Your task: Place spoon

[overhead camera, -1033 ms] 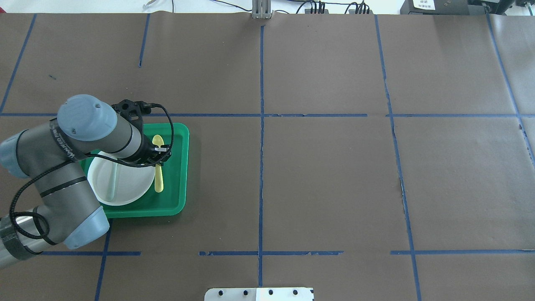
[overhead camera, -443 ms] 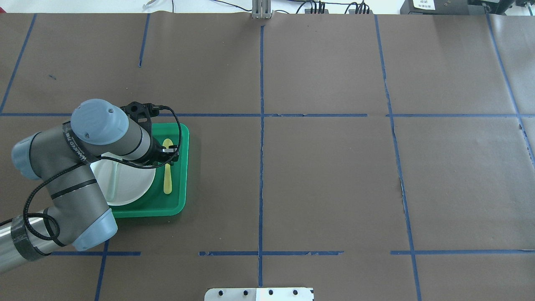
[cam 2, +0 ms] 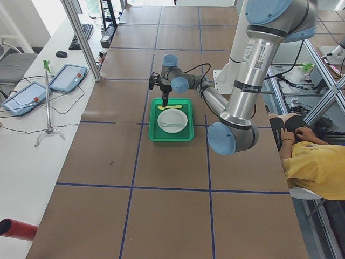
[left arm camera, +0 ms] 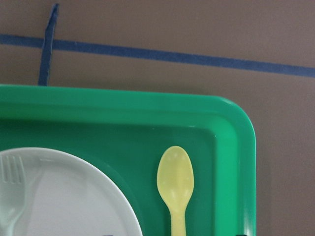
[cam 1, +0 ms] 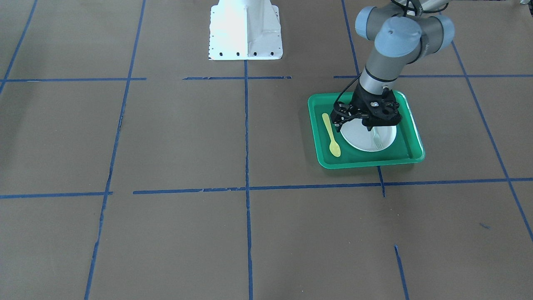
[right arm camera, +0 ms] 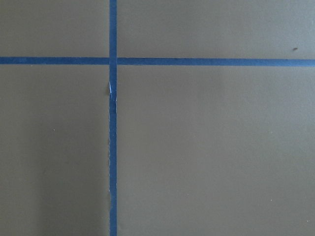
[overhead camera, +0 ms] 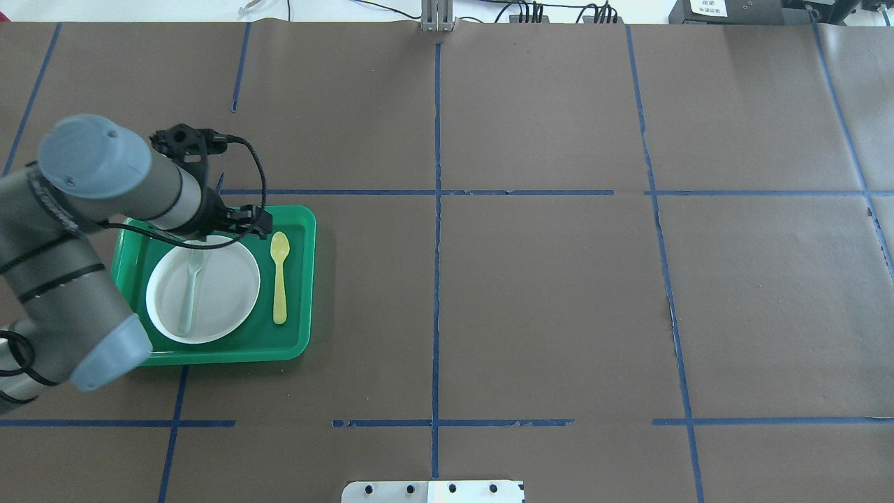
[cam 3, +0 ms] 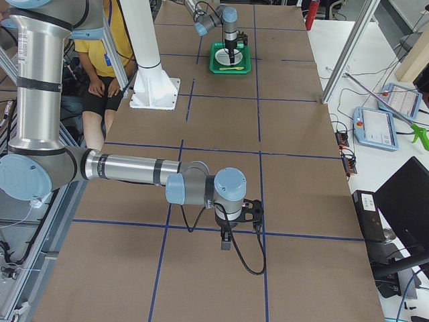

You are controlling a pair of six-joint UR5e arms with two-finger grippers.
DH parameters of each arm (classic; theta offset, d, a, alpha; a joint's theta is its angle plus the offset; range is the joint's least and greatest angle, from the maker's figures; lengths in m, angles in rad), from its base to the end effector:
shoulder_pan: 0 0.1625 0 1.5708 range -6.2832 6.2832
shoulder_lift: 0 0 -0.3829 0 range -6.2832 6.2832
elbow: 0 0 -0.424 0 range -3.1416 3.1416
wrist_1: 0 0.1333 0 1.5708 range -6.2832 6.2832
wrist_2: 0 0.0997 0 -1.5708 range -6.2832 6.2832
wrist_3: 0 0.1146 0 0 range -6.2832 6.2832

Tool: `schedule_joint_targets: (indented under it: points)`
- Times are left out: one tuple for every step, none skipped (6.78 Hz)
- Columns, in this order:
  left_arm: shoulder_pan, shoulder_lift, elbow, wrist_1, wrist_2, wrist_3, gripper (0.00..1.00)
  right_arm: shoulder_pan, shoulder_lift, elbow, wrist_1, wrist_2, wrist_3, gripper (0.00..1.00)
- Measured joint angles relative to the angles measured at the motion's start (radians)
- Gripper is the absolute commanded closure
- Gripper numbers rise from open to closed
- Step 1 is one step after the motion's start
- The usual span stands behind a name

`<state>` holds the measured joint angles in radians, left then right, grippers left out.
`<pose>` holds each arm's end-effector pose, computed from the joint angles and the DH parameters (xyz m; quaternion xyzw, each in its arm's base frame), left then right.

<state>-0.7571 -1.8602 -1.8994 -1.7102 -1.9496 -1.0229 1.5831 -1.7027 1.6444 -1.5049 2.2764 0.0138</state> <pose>0.3740 -0.4785 0.2927 0.0815 0.3947 -0.0260 0.9148 0.0648 -0.4725 0.6533 0.0033 -0.3455 0.0109 0.9383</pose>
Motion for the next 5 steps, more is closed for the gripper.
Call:
schedule_joint_targets:
  points:
    - [-0.124,0.046,-0.048,0.068,-0.070,0.189,0.00,0.000,0.000,0.000,0.000,0.000,0.000,0.00]
    - [-0.270,0.093,-0.063,0.141,-0.126,0.422,0.00,0.000,0.000,0.000,0.000,0.000,0.000,0.00]
    - [-0.406,0.126,-0.046,0.233,-0.151,0.683,0.00,0.000,0.000,0.000,0.000,0.000,0.000,0.00]
    - [-0.536,0.149,-0.002,0.307,-0.165,0.911,0.00,0.000,0.000,0.000,0.000,0.000,0.000,0.00]
    - [-0.659,0.192,0.058,0.336,-0.193,1.066,0.00,0.000,0.000,0.000,0.000,0.000,0.000,0.00]
